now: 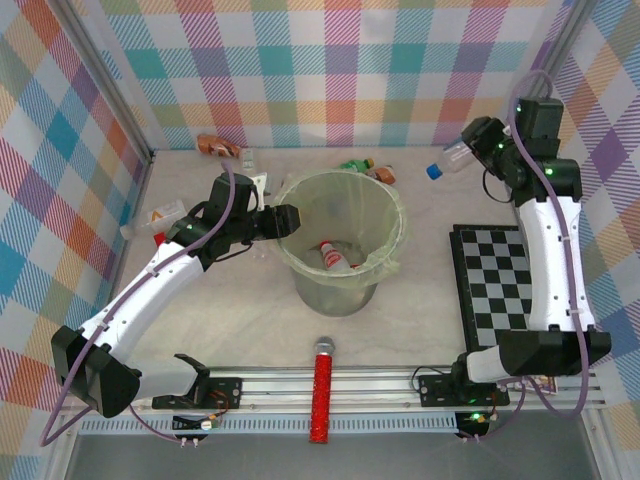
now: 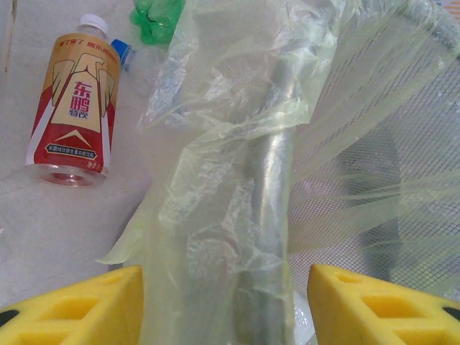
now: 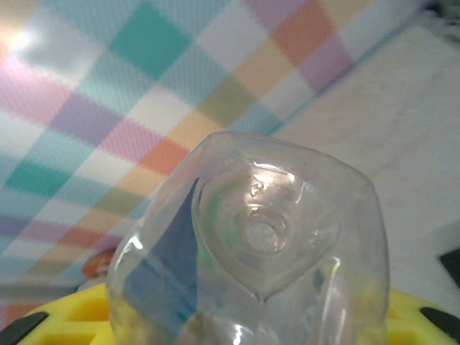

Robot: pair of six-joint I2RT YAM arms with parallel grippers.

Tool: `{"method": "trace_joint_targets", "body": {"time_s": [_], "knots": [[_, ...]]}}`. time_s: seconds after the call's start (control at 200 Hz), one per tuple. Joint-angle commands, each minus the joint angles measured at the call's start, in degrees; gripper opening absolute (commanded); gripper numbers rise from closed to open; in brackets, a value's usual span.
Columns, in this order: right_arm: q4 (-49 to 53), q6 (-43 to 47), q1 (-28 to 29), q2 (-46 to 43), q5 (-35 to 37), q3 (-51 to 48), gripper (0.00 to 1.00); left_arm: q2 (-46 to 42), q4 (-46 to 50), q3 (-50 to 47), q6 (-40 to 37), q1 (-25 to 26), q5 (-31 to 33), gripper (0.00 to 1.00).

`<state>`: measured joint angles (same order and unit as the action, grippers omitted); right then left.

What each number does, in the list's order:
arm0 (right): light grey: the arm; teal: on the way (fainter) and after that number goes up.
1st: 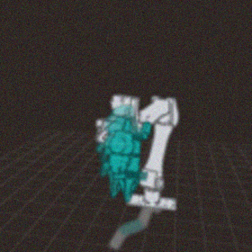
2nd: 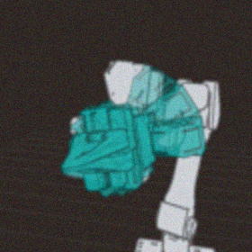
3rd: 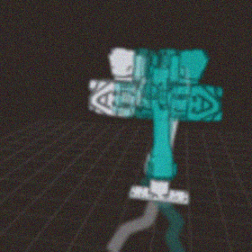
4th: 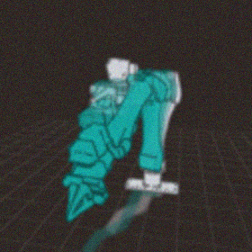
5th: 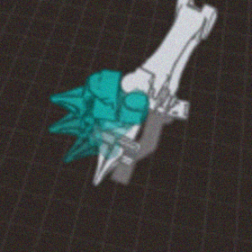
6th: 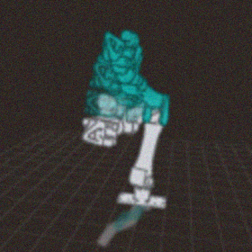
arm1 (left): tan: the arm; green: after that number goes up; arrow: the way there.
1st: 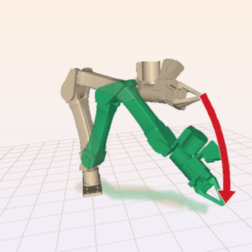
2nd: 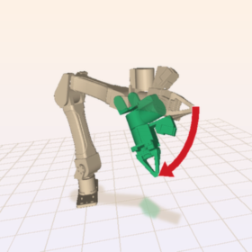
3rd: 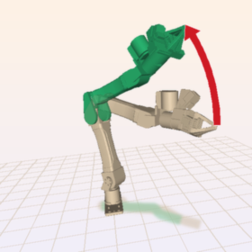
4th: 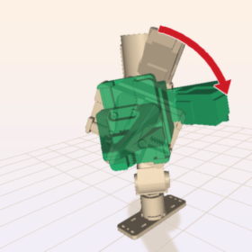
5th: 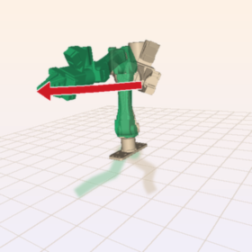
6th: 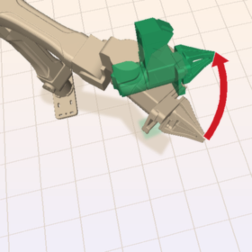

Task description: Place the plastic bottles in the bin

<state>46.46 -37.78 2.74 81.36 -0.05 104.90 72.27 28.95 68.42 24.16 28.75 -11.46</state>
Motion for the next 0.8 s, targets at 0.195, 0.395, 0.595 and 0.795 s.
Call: {"method": "trace_joint_targets", "body": {"time_s": [0.195,0.395,0.595,0.795], "knots": [[7.45,14.41,22.30,5.56,1.02,11.84,0.46,1.23,4.23,-0.49,-1.93,0.42,0.65,0.59],[11.60,22.27,33.63,13.70,5.20,14.29,0.46,1.14,4.25,-0.54,-1.84,0.36,1.05,0.59],[16.00,22.05,38.00,20.25,2.34,14.20,0.45,1.12,4.22,-0.56,-1.79,0.43,1.25,0.59],[17.31,16.93,39.05,23.83,-2.76,9.44,0.48,0.90,4.19,-0.56,-1.81,0.43,1.58,0.59]]}}
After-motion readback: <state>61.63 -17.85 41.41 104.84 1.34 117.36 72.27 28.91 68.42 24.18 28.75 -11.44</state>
